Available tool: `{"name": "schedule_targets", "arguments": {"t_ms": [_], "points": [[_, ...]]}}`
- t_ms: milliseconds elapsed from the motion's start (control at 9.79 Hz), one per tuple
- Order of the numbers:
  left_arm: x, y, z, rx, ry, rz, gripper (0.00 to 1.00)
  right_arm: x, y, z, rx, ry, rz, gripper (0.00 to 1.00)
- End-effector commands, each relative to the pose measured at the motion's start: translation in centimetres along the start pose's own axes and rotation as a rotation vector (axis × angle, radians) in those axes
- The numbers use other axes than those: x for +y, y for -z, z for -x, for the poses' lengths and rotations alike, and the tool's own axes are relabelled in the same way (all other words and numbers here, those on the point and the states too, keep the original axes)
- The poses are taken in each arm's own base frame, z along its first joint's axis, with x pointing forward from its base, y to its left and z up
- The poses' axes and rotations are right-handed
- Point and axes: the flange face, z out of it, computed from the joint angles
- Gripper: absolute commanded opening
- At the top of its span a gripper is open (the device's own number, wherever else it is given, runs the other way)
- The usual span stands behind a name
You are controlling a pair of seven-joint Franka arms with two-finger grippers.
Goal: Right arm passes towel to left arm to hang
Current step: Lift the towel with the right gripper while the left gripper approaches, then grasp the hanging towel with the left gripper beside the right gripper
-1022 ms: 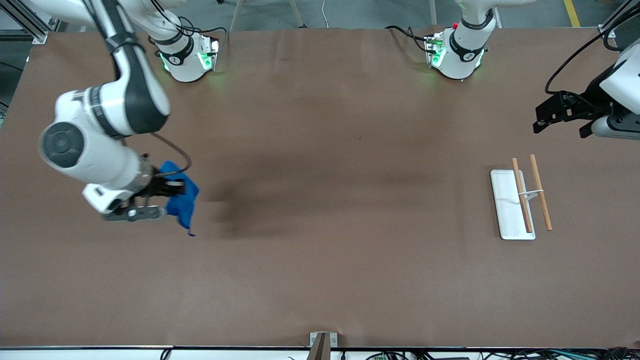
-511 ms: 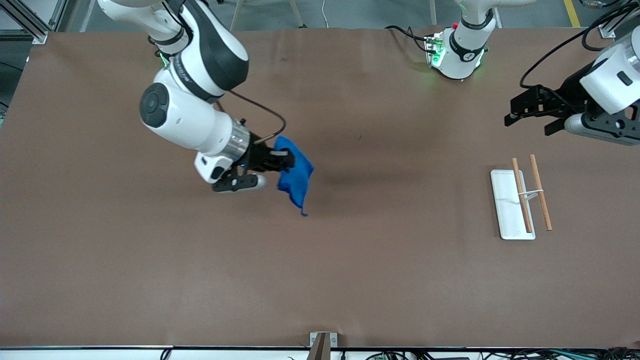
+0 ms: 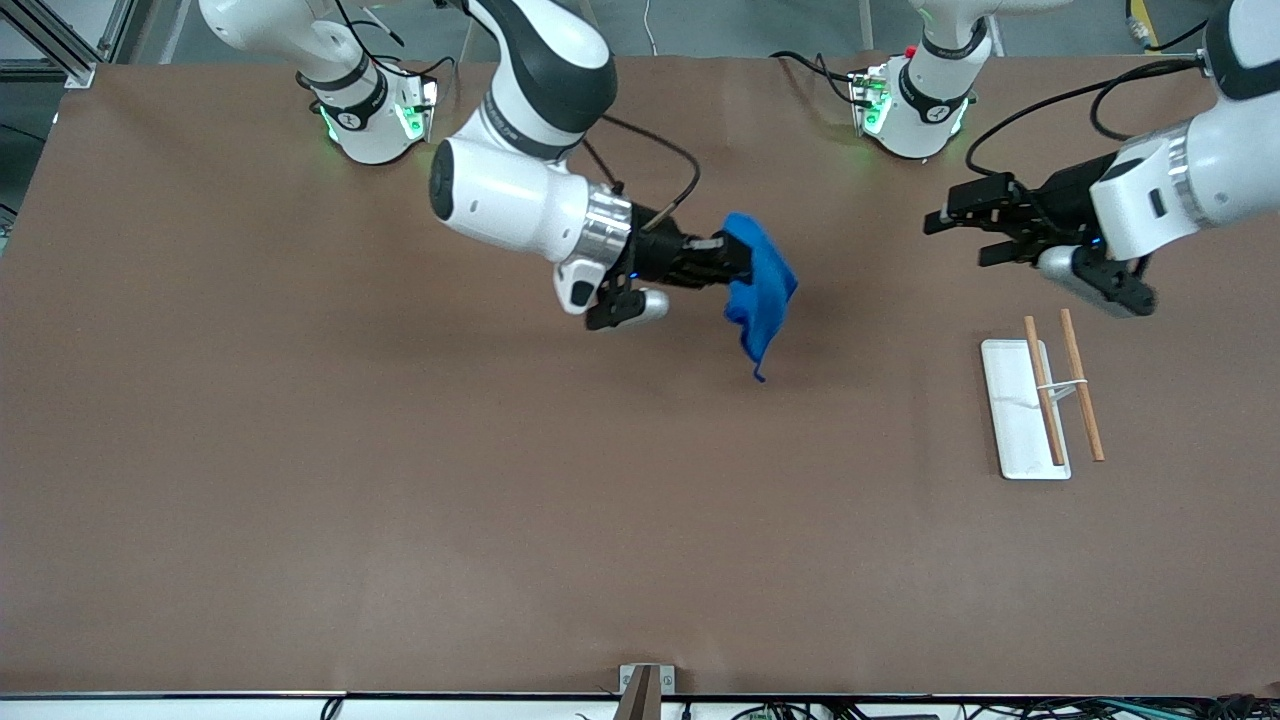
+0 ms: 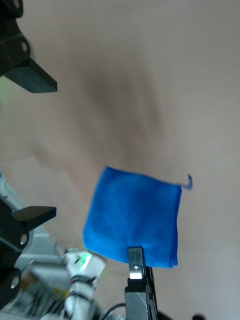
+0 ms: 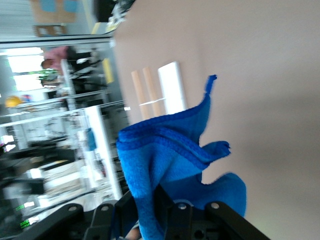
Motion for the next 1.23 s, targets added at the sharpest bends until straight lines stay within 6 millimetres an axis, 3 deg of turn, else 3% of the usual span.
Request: {"name": "schedule_targets", "arguments": {"t_ms": [0,204,307,409,715,818,1124], "points": [[-4.5,-3.5,-0.3,-0.053,-0.062,0.133,1.00,-2.0,-1.1,1.7,-0.029,-0.048,-0.203,0.02],[-7.0,-7.1,-1.6,-0.116,-0.153,0.380,1.00,-2.6,-2.2,3.2,-0.043,-0.062,-0.345,0.03],[-8.4,-7.8,-1.9,-0.133,-0.136,0.453,1.00,-2.7,-2.7,3.9,-0.045,-0.067,-0.392,0.03],[-8.3,-7.7,-2.0,-0.118,-0.134,0.496,1.00,-2.7,-3.0,4.4,-0.047,-0.072,-0.416,0.03],[-10.7,-8.3,-1.7,-0.151,-0.140,0.710,0.93,-2.8,-3.9,5.7,-0.038,-0.072,-0.408,0.03],[-10.4,-8.5,-1.6,-0.165,-0.147,0.748,0.91,-2.8,-3.9,5.8,-0.038,-0.072,-0.407,0.03],[-11.3,-11.2,-0.7,-0.173,-0.149,0.809,0.90,-2.7,-3.9,5.8,-0.018,-0.077,-0.401,0.04]]}}
